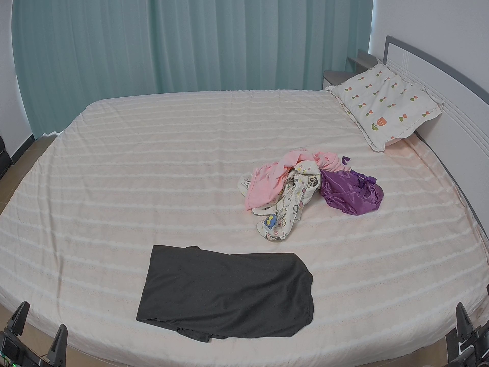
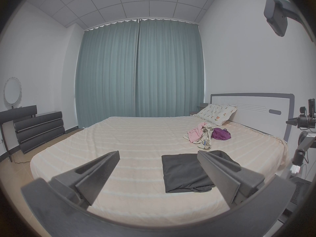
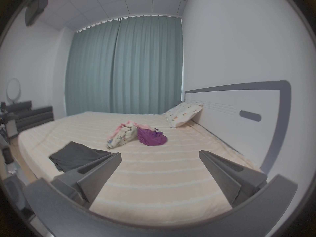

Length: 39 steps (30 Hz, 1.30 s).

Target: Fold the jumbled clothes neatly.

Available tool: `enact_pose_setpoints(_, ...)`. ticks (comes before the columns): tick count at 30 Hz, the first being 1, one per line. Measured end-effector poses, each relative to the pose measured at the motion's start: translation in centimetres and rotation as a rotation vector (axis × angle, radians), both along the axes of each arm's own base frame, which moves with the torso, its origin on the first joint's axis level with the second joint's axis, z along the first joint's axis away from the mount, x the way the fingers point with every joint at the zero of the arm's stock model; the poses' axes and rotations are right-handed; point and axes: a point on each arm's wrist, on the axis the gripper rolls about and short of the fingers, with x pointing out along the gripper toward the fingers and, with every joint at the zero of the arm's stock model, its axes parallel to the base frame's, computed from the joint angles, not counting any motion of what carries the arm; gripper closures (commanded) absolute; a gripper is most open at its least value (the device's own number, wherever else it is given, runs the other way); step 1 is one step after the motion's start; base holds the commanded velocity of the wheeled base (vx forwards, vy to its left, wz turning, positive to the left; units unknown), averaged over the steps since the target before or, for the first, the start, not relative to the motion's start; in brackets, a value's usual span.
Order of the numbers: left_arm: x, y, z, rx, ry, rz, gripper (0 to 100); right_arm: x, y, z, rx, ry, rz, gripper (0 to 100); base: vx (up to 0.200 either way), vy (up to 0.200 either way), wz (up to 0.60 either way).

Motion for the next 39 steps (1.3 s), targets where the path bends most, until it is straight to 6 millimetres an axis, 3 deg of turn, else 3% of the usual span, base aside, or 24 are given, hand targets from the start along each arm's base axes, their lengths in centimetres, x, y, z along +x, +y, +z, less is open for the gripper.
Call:
enact_pose_setpoints(7,0.01,0.00,0.01,-0.003,0.001,0.000,0,-0.24,0.14,-0.20,0.058,-0.018,0.079,0,0.000,0.000,0.00)
enact_pose_setpoints(39,0.03,0.00,0.02,0.001,0.002,0.001,0,-0.32,0.14,-0.21,0.066,-0.029,0.080,0,0.000,0.000,0.00)
